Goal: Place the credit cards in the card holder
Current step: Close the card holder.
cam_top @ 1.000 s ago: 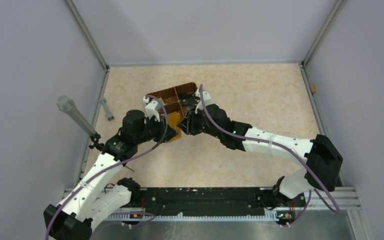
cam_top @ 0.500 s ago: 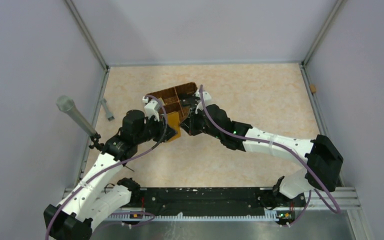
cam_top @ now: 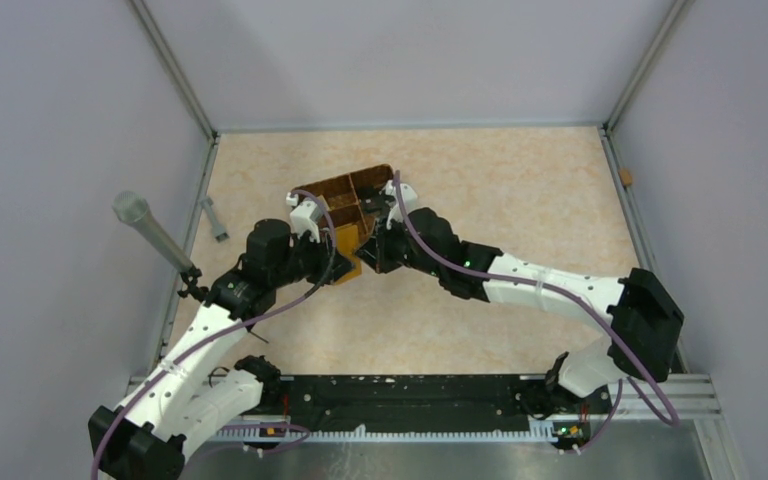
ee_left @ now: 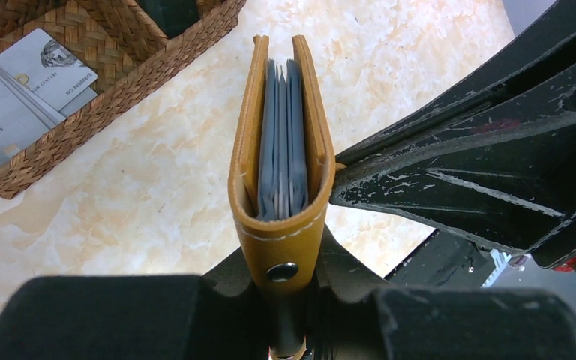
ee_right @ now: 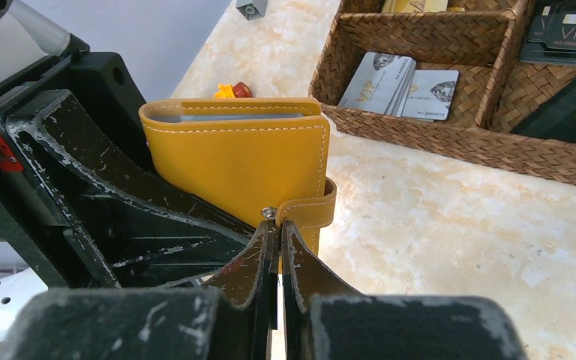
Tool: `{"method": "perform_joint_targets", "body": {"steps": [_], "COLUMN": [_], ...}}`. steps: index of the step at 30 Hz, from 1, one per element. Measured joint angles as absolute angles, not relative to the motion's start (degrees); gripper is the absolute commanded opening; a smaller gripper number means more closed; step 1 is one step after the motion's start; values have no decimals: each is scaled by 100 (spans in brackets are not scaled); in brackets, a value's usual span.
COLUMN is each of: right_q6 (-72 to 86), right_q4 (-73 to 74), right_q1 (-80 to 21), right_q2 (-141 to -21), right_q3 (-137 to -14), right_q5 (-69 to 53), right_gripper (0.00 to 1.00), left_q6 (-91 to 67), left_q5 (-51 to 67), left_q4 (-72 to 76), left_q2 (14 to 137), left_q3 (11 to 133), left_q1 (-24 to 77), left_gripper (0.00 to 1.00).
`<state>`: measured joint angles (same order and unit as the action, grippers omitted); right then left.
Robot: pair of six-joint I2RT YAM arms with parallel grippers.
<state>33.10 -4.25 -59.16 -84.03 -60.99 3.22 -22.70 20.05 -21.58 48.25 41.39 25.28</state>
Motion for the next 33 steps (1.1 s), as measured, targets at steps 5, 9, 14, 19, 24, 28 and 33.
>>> {"method": "perform_joint_targets", "body": {"steps": [5, 9, 14, 19, 24, 28, 33], "right_q6": [3260, 3225, 3151, 3096, 2989, 2902, 2851], "right_q4": [-309, -294, -180, -158, -104, -32, 19], "right_q1": [-5916, -5916, -5916, -5913, -5911, -5913, -5913], "right_q2": [-8462, -8562, -8691, -8691, -8744, -8796, -8818], "right_q3": [-6241, -6316, -6466, -6466, -6517, -6582, -6630], "right_q5": [336, 329, 296, 215, 99, 32, -5], "right_gripper": [0, 0, 0, 0, 0, 0, 0], "left_q6": [-2252, -2250, -2248, -2248, -2244, -2237, -2235], "left_q5": [2010, 1999, 1925, 1942, 1938, 1922, 1922], "left_q4": [-2156, -2158, -2187, -2231, -2307, -2364, -2366], "left_q2": [4829, 4862, 4893, 4893, 4893, 4893, 4893], "left_q3": [4139, 4139, 4139, 4139, 4139, 4139, 4139], "left_q1": [2526, 2515, 2499, 2499, 2497, 2488, 2488], "left_gripper": [0, 0, 0, 0, 0, 0, 0]}}
